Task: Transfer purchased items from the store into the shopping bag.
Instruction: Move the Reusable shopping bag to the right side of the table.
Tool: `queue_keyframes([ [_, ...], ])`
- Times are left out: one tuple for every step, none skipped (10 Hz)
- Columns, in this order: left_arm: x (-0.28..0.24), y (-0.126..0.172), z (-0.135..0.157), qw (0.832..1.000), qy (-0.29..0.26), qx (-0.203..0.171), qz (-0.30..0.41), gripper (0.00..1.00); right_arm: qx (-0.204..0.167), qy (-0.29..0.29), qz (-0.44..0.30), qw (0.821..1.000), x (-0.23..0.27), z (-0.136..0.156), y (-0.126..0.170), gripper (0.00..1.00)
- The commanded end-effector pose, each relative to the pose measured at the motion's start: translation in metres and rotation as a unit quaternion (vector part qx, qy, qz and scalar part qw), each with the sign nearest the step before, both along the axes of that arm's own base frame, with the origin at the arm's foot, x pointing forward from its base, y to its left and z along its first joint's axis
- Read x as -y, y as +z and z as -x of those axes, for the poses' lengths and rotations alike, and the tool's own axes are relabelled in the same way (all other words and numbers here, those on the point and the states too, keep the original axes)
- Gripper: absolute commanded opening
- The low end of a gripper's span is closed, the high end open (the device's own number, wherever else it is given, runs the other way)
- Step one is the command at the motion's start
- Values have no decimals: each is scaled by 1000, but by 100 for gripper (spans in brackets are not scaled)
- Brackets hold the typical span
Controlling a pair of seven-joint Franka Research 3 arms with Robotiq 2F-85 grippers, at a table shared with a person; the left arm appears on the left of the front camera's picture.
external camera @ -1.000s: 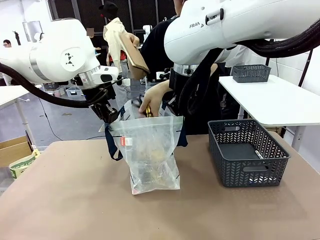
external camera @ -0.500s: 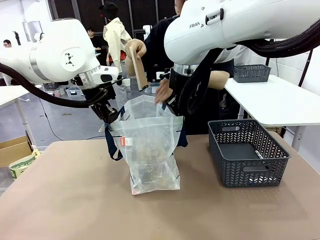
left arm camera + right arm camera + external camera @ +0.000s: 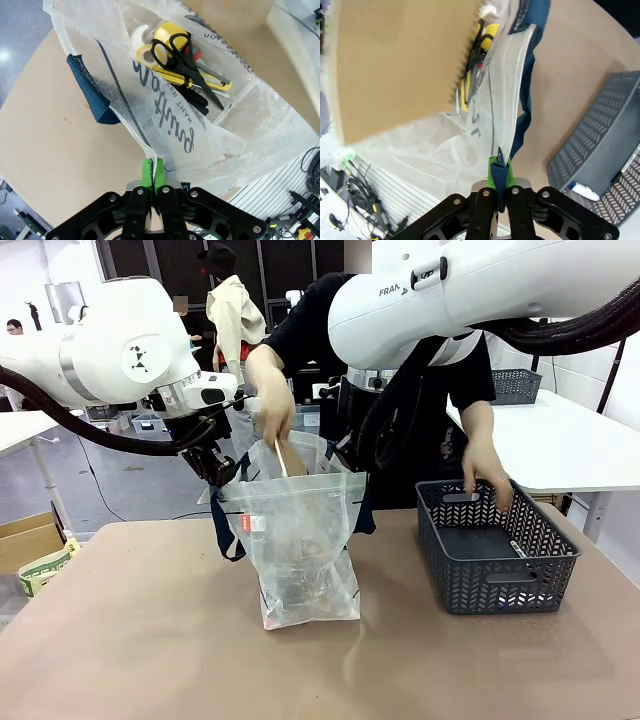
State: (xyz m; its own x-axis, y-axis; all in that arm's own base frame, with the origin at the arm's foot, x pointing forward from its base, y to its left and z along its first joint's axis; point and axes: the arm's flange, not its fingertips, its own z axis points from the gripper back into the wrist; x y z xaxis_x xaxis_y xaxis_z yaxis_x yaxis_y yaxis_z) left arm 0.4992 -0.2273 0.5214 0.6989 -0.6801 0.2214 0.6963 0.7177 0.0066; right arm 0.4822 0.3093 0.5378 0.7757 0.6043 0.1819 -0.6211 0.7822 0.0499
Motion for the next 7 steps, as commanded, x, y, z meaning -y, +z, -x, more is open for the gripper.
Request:
queue_keyframes([
  [-2,-1,0,1000,0,0,-3,0,0,7,1,1000,1,-1,0,0],
  [-2,-1,0,1000,0,0,-3,0,0,7,1,1000,1,-1,0,0],
  [-2,-1,0,1000,0,0,-3,0,0,7,1,1000,1,-1,0,0],
  [-2,-1,0,1000,0,0,-3,0,0,7,1,1000,1,-1,0,0],
  [-2,-1,0,1000,0,0,-3,0,0,7,1,1000,1,-1,0,0],
  [-2,-1,0,1000,0,0,-3,0,0,7,1,1000,1,-1,0,0],
  [-2,-1,0,1000,0,0,-3,0,0,7,1,1000,1,-1,0,0],
])
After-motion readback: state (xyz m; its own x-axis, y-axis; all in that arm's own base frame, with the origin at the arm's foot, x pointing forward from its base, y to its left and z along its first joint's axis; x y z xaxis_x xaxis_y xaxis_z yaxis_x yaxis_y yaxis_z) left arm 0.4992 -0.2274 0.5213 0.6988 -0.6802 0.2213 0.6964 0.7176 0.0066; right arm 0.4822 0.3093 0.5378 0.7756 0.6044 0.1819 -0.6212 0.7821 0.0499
